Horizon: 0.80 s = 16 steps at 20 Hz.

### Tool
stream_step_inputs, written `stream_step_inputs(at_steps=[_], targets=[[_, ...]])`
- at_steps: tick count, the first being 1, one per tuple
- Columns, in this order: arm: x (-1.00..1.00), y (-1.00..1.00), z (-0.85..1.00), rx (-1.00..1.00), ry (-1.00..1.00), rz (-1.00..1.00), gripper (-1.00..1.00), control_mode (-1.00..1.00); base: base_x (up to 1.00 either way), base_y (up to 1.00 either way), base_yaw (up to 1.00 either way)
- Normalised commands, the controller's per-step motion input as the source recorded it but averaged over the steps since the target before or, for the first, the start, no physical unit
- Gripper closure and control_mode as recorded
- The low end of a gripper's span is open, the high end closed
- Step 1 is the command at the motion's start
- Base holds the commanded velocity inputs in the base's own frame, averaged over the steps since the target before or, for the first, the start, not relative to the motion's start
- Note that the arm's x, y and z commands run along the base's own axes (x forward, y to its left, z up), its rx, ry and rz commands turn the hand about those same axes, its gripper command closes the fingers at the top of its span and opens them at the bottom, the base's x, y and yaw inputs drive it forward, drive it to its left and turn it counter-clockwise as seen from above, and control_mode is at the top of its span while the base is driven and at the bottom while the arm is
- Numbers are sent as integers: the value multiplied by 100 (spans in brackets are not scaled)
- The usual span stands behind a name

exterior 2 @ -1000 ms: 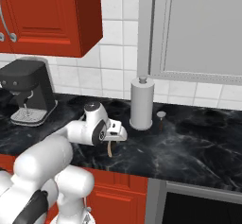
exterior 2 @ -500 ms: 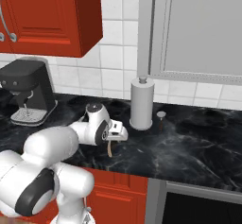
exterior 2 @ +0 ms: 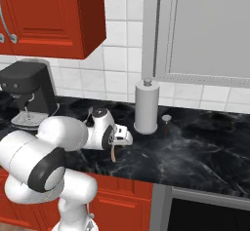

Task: Organize the utensils by type. Pick up the wooden spoons from the counter and place them in the open cabinet. Then pick up the metallic utensils from the counter and place them in the open drawer.

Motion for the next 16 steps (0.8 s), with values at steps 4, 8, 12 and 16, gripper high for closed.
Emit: stream_step_inputs(at_steps=[4,8,12,16], targets=[[24,1,-22,0,0,0,-100,-100,0,0,0],[23,0,-24,0,0,0,-100,-100,0,0,0],[18,0,-26,1,0,0,-100,-100,0,0,0],[11,0,-27,3,1,0,-100,-100,0,0,0]])
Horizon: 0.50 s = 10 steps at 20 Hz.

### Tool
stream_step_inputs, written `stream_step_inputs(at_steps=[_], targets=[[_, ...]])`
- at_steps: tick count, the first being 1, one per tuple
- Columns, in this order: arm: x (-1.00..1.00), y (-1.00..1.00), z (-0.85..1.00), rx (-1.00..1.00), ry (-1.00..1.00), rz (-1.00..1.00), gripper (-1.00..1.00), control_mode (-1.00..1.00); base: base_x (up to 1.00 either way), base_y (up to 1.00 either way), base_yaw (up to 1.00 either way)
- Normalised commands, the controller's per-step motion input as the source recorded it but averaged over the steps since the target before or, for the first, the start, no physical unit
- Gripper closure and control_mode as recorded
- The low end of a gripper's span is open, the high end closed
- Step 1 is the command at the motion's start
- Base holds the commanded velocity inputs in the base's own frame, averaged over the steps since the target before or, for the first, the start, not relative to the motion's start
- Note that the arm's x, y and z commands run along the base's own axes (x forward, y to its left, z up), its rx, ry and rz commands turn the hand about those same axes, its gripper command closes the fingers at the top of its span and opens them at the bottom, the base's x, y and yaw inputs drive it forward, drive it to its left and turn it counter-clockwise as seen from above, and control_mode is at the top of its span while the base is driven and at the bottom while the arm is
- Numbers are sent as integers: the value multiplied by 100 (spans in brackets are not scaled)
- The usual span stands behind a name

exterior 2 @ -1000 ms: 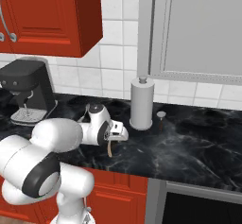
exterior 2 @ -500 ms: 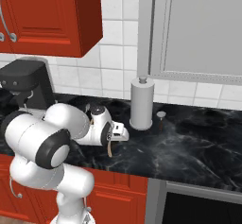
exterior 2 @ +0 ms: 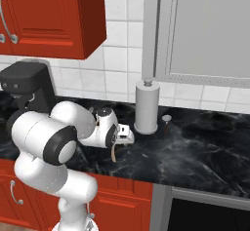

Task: Organize the utensils by type. Pick up the wooden spoons from the counter and place them in the open cabinet. Then pick up the metallic utensils from the counter and place them in the open drawer.

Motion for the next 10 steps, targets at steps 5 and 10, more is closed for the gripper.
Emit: stream_step_inputs(at_steps=[5,10], targets=[[1,0,-34,5,6,0,100,-100,0,0,0],[0,0,-42,6,4,0,100,-100,0,0,0]])
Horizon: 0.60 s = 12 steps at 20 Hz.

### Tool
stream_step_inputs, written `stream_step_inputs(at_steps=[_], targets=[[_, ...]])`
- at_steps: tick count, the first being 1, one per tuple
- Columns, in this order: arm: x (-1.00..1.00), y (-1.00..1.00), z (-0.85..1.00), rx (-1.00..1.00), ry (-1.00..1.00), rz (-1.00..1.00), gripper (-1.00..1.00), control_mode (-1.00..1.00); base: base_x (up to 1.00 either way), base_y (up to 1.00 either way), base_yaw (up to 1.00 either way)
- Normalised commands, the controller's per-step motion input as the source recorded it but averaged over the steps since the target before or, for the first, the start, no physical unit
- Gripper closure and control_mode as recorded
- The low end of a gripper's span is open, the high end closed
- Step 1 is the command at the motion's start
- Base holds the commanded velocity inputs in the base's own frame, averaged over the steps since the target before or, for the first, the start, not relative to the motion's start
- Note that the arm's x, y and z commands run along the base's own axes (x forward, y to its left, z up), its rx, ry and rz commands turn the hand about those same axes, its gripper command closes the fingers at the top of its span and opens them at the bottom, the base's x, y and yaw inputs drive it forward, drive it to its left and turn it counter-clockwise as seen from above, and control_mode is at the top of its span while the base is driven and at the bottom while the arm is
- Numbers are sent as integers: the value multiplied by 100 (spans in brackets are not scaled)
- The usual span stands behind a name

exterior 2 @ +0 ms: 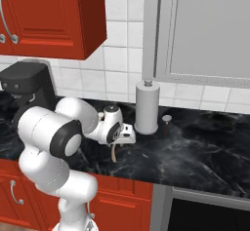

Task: Organize the utensils by type. Pick up the wooden spoons from the counter and place them in the open cabinet. Then pick up the metallic utensils from the counter and place them in the open drawer.

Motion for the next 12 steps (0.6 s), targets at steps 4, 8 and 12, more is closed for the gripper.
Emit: stream_step_inputs(at_steps=[4,8,12], targets=[[-5,3,-44,1,4,0,100,-100,0,0,0],[-27,7,-28,2,2,0,100,-100,0,0,0],[-29,20,-7,0,5,0,100,-100,0,0,0]])
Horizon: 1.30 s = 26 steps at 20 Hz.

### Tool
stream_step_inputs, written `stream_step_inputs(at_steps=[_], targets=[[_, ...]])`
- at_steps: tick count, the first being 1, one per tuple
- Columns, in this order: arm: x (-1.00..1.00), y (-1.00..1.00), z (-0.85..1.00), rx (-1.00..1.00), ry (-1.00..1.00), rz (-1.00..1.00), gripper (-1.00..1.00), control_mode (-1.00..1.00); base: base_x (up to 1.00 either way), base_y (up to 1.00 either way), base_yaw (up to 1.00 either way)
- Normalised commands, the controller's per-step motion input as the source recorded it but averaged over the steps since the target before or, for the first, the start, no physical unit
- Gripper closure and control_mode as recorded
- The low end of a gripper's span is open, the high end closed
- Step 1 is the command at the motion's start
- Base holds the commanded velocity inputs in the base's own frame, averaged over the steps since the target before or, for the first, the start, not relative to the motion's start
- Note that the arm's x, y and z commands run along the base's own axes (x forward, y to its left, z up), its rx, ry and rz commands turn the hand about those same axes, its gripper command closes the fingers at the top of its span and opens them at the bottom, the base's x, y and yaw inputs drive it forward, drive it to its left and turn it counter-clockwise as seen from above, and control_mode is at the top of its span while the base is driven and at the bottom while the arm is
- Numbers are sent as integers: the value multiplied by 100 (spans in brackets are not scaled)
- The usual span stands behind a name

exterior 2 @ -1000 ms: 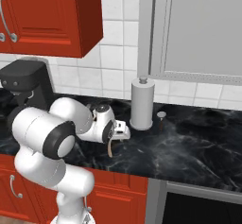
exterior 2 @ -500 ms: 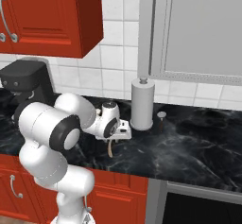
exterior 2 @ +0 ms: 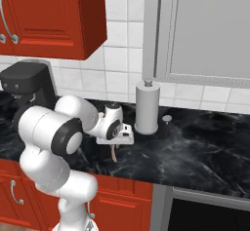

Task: Organize the utensils by type. Pick up the wooden spoons from the counter and place them in the open cabinet. Then pick up the metallic utensils from the counter and place them in the open drawer.

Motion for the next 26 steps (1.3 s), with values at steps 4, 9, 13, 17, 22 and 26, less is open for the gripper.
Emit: stream_step_inputs(at_steps=[4,9,13,17,22,26], targets=[[-20,10,5,1,0,0,100,-100,0,0,0],[-19,0,53,11,0,0,100,-100,0,0,0],[-29,-2,85,13,0,5,100,-100,0,0,0],[-48,-1,81,8,0,6,100,-100,0,0,0],[-47,2,78,2,0,1,100,-100,0,0,0],[-47,9,71,4,0,0,100,-100,0,0,0]])
